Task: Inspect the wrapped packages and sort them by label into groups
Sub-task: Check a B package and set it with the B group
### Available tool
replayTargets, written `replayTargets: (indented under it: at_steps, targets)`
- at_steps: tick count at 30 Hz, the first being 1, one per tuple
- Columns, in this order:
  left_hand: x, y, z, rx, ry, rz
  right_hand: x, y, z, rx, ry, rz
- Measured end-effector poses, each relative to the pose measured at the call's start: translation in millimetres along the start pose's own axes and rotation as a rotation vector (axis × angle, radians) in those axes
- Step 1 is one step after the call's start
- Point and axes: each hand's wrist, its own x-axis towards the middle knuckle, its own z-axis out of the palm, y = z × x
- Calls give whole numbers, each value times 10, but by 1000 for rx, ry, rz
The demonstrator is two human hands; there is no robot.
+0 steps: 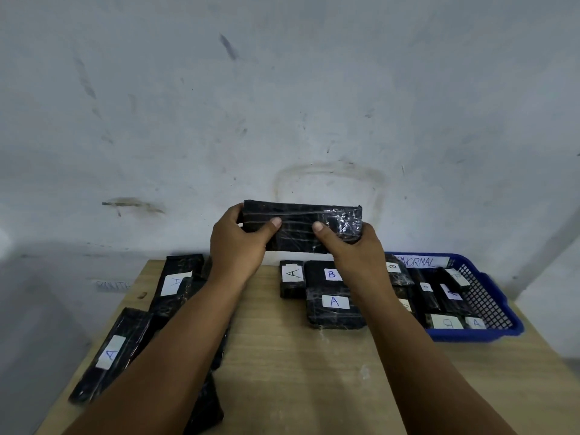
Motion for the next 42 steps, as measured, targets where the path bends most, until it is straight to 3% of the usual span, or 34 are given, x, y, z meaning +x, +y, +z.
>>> replayTargets:
  at_steps: [4,9,14,21,24,28,33,42]
  targets:
    - [-66,62,69,62,-2,36,-17,20,54,-78,85,-37]
    - [-27,1,87,142,64,23,-47,5,22,-142,-16,-111]
    - [25,-22,-27,84,-28,62,-36,19,-106,-83,-1,-183]
    - [124,-101,-94,5,23,115,-4,-82,-231,-12,-144,108]
    - [88,-127,-69,-8,10,142,-36,-141,-183,100,-85,196]
    - [16,-113,-1,40,-15,132,-8,-78,-103,123,33,109]
    - [18,-115,47,-42,99,20,-60,-52,-70,99,24,75]
    - [-134,-113,158,-17,143,12,-68,53,31,26,13,24]
